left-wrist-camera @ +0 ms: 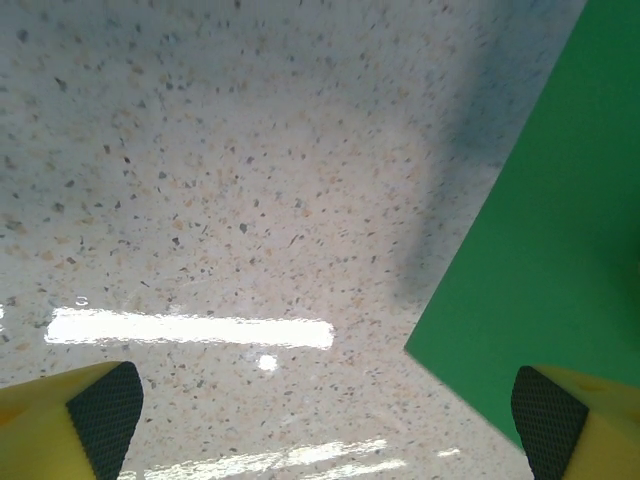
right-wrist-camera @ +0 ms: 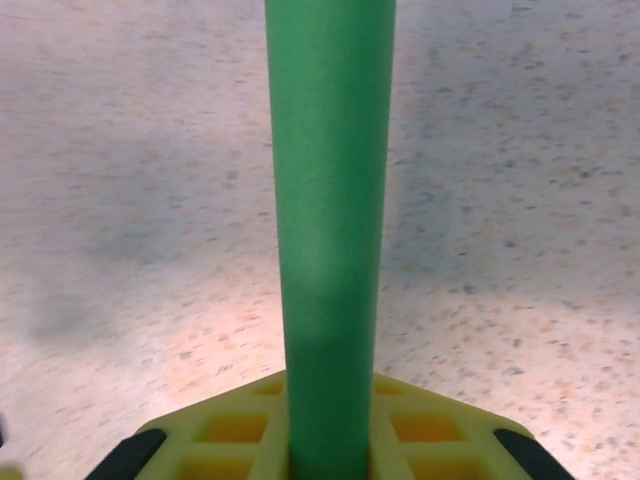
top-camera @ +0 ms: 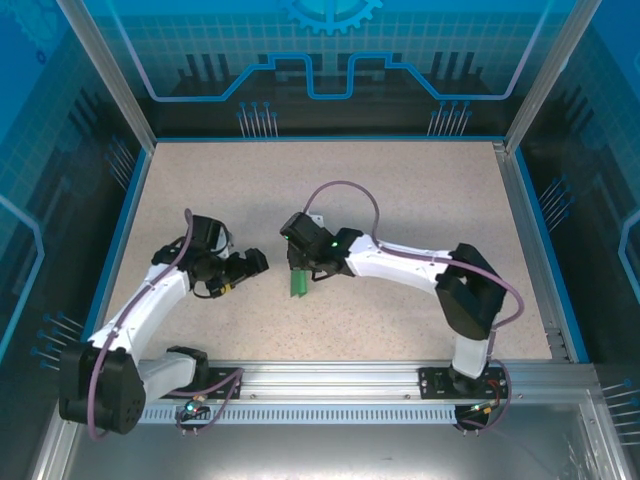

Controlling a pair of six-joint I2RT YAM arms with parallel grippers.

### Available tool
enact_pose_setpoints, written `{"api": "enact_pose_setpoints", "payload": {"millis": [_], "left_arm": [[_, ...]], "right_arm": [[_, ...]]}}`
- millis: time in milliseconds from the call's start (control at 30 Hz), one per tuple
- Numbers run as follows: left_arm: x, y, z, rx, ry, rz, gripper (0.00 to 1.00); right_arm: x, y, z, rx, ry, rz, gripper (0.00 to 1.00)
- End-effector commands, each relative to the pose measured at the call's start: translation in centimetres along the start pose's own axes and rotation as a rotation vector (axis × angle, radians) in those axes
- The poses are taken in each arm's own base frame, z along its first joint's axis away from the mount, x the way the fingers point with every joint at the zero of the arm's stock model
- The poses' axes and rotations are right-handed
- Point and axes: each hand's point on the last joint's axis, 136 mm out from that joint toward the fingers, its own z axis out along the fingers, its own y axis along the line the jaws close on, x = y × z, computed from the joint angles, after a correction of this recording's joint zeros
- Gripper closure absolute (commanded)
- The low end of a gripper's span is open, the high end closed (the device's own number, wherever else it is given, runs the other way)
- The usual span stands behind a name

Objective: Fold a paper plane with a square sheet of paper (pick it up from the middle)
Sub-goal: Fold the square sheet of paper in half at the center of the table.

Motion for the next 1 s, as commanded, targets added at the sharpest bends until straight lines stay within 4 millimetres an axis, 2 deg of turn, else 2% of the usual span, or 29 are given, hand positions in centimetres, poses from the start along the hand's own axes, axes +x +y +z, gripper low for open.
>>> {"api": "enact_pose_setpoints", "payload": {"millis": [0, 133, 233, 300, 400, 433, 567, 700, 867, 967], "left_arm": [[-0.2, -1.7, -2.7, 0.059, -0.015, -0.003, 0.01], [-0.2, -3.8, -3.4, 0.145, 0.018, 0.016, 0.01], [0.5, -5.3, -2.4, 0.242, 0.097, 0.005, 0.01], [0.8, -5.6, -1.7, 0.252, 0.123, 0.005, 0.01], [1.2, -6.4, -0.5, 0.25, 0.151, 0.024, 0.01], [1.4, -6.8, -0.1, 0.251, 0.159, 0.032, 0.01], [2.1, -7.7, 1.9, 0.238, 0.201, 0.048, 0.01], [2.7, -8.4, 3.9, 0.221, 0.231, 0.061, 0.01], [2.9, -8.8, 5.7, 0.21, 0.248, 0.05, 0.01], [3.0, -8.4, 6.7, 0.164, 0.247, 0.071, 0.06]], "right_arm": [[-1.3, 3.1, -2.0, -0.255, -0.021, 0.041, 0.81], [-1.1, 2.9, -2.3, -0.421, 0.002, 0.08, 0.81], [0.0, 2.0, -2.0, -0.483, 0.028, 0.084, 0.81], [0.5, 1.3, -1.9, -0.517, 0.04, 0.095, 0.8], [2.2, -1.1, -1.0, -0.483, 0.077, 0.105, 0.8], [2.2, -1.3, -0.9, -0.491, 0.063, 0.101, 0.8], [4.1, -3.7, 0.1, -0.451, 0.088, 0.102, 0.79], [5.1, -5.6, 0.8, -0.434, 0.111, 0.133, 0.79], [5.7, -6.5, 1.2, -0.447, 0.131, 0.159, 0.79], [6.1, -7.0, 1.6, -0.451, 0.14, 0.172, 0.79]]}}
